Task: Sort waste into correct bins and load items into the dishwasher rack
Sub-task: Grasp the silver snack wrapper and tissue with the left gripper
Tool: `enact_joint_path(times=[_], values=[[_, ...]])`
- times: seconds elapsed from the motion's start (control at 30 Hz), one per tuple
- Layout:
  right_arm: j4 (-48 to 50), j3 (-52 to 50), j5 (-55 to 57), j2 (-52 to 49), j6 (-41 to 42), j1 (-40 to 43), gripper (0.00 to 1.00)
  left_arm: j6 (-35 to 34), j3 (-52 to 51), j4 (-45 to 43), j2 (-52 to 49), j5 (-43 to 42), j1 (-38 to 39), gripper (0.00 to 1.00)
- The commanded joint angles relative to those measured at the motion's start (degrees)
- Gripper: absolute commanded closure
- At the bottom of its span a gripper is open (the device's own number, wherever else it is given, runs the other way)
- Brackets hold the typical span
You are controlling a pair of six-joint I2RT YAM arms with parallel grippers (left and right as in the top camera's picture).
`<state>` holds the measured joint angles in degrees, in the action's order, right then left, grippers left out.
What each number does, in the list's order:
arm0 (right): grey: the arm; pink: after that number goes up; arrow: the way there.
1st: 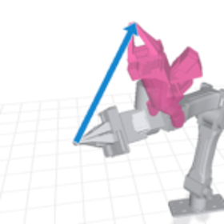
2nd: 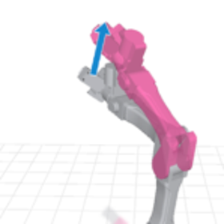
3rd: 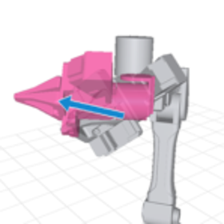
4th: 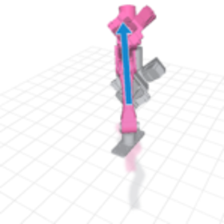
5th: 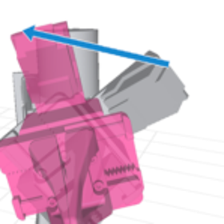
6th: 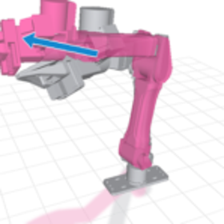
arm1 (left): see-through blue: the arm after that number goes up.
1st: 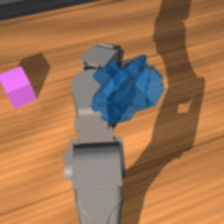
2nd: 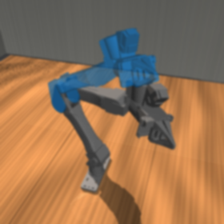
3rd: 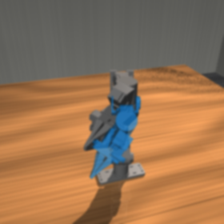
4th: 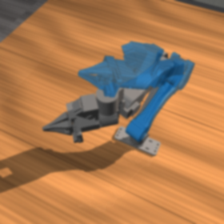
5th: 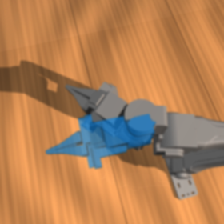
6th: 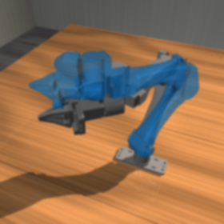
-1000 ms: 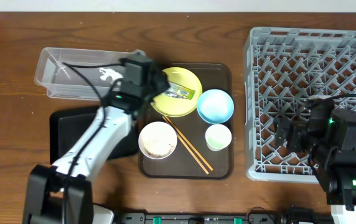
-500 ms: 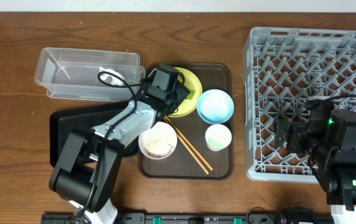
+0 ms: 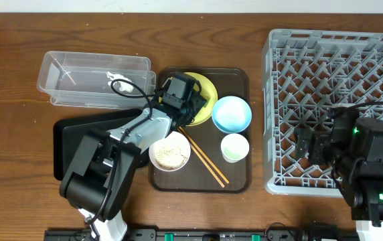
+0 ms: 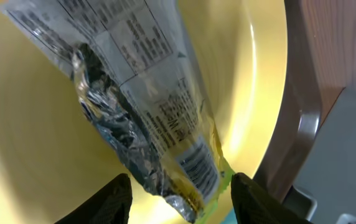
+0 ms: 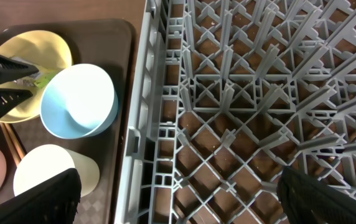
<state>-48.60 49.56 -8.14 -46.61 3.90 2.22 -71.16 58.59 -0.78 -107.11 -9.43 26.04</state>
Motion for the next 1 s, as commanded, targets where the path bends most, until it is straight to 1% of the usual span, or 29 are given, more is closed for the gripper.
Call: enact_joint_path(times=[0.0, 0.03, 0.07, 0.13, 0.43, 0.5, 0.57, 0.63, 0.67, 0.7, 0.77, 0.87, 0.97], values=[[0.0, 0.6, -0.3, 0.2, 0.6, -0.8, 0.01, -0.7, 1.2, -0.2, -0.5, 3.4, 0.1, 0.46], [0.0, 0.6, -0.3, 0.2, 0.6, -0.8, 0.01, -0.7, 1.2, -0.2, -0.5, 3.5, 0.1, 0.46], [-0.1, 0.6, -0.3, 0.2, 0.5, -0.8, 0.01, -0.7, 1.2, -0.2, -0.6, 3.5, 0.1, 0.5], [-0.1, 0.6, -0.3, 0.2, 0.6, -0.8, 0.01, -0.7, 1.2, -0.2, -0.7, 3.9, 0.1, 0.53], [-0.1, 0.6, -0.3, 0.2, 0.6, -0.8, 0.01, -0.7, 1.2, -1.2, -3.0, 3.9, 0.1, 0.54], [-0.1, 0.6, -0.3, 0.2, 0.6, -0.8, 0.01, -0.7, 1.2, -1.3, -3.1, 3.9, 0.1, 0.59], [-0.1, 0.6, -0.3, 0.2, 0.6, -0.8, 0.01, -0.7, 1.2, -1.7, -3.0, 3.9, 0.1, 0.72], [0.0, 0.6, -0.3, 0.2, 0.6, -0.8, 0.01, -0.7, 1.2, -1.7, -2.8, 3.9, 0.0, 0.91], [-0.1, 0.6, -0.3, 0.2, 0.6, -0.8, 0.01, -0.7, 1.2, -1.7, -2.5, 3.9, -0.1, 0.94], [-0.1, 0.6, -0.3, 0.2, 0.5, -0.8, 0.01, -0.4, 1.2, -1.7, -2.1, 3.9, -0.3, 0.94], [-0.1, 0.6, -0.3, 0.2, 0.5, -0.8, 0.01, 1.7, 1.2, -1.7, -1.5, 3.9, -0.5, 0.94], [0.0, 0.6, -0.3, 0.2, 0.5, -0.8, 0.01, 6.8, 1.2, -1.7, 0.5, 2.3, -1.2, 0.94], [0.0, 0.6, -0.3, 0.2, 0.5, -0.8, 0.01, 14.3, 1.2, -1.0, 4.0, 1.0, -1.8, 0.94]])
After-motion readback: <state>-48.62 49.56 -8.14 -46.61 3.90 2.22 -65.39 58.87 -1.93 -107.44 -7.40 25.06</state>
